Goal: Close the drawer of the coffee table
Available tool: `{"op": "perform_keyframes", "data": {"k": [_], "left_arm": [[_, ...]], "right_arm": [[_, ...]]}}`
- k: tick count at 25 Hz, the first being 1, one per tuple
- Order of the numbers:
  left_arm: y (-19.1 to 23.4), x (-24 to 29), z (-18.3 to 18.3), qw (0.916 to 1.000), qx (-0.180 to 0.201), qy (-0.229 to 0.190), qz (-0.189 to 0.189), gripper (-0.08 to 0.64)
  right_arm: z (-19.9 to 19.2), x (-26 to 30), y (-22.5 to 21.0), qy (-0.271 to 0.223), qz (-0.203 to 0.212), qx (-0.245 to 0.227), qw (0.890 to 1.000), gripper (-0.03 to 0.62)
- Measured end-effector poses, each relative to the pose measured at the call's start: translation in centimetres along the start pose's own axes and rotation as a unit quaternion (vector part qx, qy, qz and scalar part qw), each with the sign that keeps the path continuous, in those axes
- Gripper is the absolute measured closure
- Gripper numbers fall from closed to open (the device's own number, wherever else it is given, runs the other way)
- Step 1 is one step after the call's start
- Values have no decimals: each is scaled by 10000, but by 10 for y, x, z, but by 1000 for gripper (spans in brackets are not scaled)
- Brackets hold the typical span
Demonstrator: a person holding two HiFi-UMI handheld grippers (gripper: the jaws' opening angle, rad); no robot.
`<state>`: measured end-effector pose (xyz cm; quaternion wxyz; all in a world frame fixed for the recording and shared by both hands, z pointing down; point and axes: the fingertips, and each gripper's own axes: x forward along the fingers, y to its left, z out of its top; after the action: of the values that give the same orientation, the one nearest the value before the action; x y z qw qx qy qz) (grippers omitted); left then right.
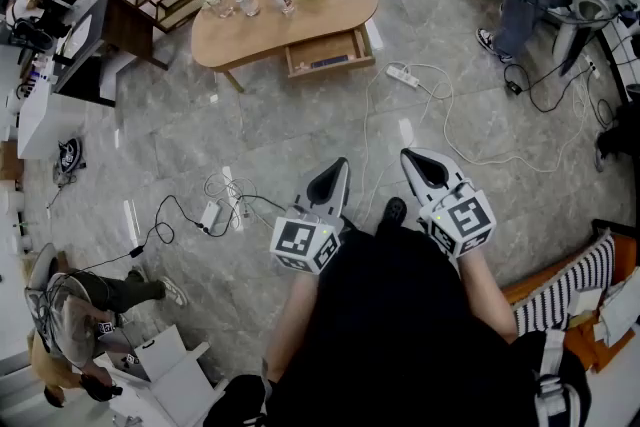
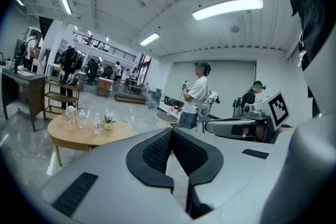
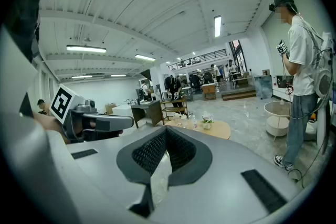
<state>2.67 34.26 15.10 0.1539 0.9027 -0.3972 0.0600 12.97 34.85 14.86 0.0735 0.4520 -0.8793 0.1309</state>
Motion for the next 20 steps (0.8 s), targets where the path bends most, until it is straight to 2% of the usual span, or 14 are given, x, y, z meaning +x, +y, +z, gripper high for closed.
{"op": "perform_keyframes", "data": {"k": [12, 20], "left_arm": [[-11, 9, -8, 9999, -60, 122, 77, 546], [-9, -1, -18, 9986, -195, 330, 355, 546]], "right_arm": [[-5, -12, -12, 70, 82, 44, 9999, 580], [-16, -10, -29, 288, -4, -38, 9996, 581]]}}
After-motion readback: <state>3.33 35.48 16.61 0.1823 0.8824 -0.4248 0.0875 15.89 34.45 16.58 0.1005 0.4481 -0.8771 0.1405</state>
